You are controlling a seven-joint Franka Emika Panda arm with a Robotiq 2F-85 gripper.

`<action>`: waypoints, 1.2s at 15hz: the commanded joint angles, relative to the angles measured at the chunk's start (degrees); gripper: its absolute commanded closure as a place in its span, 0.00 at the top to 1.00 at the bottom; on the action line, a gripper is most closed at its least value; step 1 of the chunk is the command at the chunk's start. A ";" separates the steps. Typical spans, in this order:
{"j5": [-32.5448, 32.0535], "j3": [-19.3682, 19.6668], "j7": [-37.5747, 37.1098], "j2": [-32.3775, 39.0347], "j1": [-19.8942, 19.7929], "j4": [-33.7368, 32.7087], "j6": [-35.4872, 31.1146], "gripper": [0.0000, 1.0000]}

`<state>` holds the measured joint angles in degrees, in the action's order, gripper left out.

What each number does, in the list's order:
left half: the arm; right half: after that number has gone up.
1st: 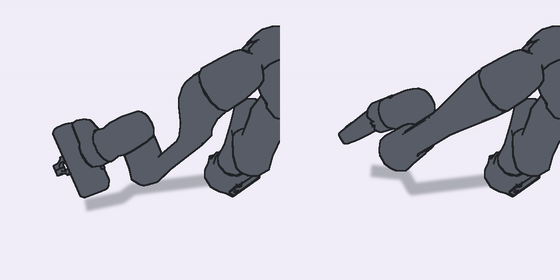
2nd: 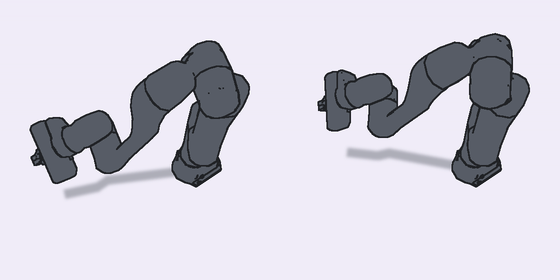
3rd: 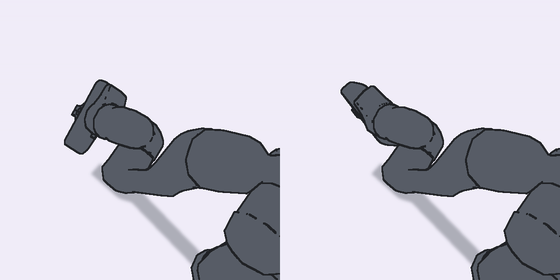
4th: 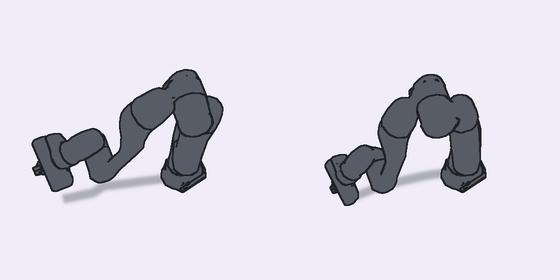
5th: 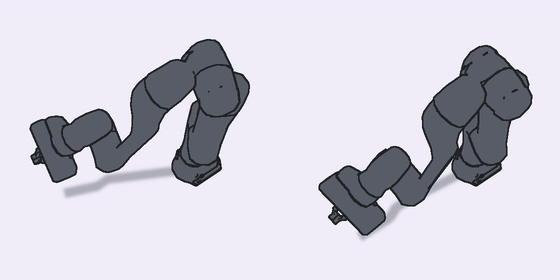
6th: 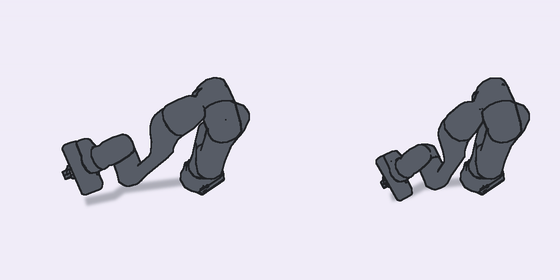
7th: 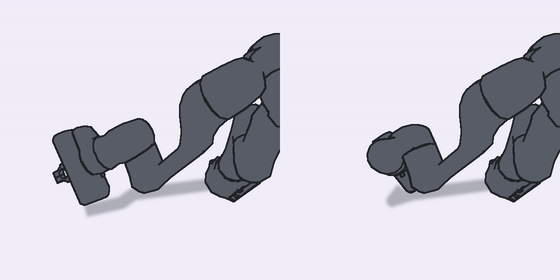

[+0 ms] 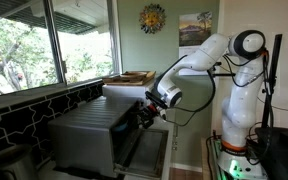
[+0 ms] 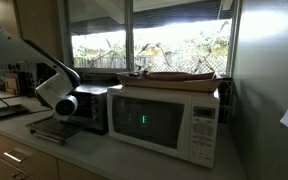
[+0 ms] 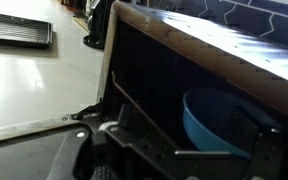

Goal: Open the oven door then move the blue bowl from inside the oven to the top of it and close the oven door

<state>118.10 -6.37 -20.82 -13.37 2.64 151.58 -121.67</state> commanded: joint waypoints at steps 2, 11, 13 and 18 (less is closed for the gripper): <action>4.07 -1.55 3.06 0.61 1.62 -0.96 -6.35 1.00; 4.89 -2.94 3.25 0.04 3.03 -2.45 -14.80 0.36; 4.75 -2.83 3.19 -0.17 3.04 -2.61 -15.36 0.24; 3.90 -2.64 2.54 -0.52 2.96 -3.23 -16.79 0.00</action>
<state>121.10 -9.02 -18.89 -13.35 5.05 148.46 -136.16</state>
